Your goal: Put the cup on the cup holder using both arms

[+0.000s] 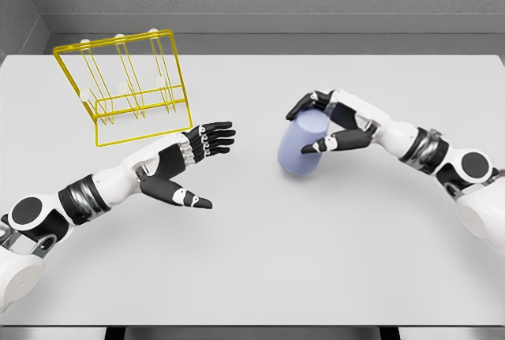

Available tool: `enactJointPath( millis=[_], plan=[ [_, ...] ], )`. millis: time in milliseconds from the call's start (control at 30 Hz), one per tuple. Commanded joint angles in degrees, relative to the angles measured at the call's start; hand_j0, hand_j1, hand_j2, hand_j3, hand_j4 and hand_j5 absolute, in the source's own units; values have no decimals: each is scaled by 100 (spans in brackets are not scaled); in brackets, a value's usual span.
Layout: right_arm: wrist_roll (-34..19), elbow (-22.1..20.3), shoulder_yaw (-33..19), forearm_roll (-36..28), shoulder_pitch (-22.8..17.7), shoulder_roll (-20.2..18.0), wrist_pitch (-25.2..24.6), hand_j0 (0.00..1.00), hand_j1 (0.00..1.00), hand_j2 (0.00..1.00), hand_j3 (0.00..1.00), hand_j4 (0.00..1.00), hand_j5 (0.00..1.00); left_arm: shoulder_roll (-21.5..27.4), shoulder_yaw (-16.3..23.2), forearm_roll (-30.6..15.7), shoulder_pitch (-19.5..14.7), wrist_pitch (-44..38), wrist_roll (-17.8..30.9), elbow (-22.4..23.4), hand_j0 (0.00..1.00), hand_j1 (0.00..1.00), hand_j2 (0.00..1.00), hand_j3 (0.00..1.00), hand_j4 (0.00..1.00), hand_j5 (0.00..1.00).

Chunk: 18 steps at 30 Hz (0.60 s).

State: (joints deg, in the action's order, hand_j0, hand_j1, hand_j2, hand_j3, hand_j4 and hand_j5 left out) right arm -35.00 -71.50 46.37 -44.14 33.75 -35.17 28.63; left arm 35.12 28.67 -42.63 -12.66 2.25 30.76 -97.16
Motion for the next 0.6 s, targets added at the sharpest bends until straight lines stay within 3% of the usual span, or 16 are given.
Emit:
enactJointPath(
  millis=[0, 500, 567],
  plan=[
    [0, -92, 91, -42, 0, 1, -7, 56, 56, 56, 56, 56, 56, 4, -1, -35, 0, -5, 1, 4, 100, 100, 100, 100, 100, 100],
    [0, -101, 408, -7, 62, 352, 2, 56, 56, 56, 56, 56, 56, -14, -168, 158, -18, -198, 1, 215, 100, 100, 100, 100, 100, 100],
    [0, -83, 408, 2, 62, 361, 2, 62, 62, 62, 62, 62, 62, -14, -168, 184, -70, -207, 1, 242, 100, 100, 100, 100, 100, 100]
  ],
)
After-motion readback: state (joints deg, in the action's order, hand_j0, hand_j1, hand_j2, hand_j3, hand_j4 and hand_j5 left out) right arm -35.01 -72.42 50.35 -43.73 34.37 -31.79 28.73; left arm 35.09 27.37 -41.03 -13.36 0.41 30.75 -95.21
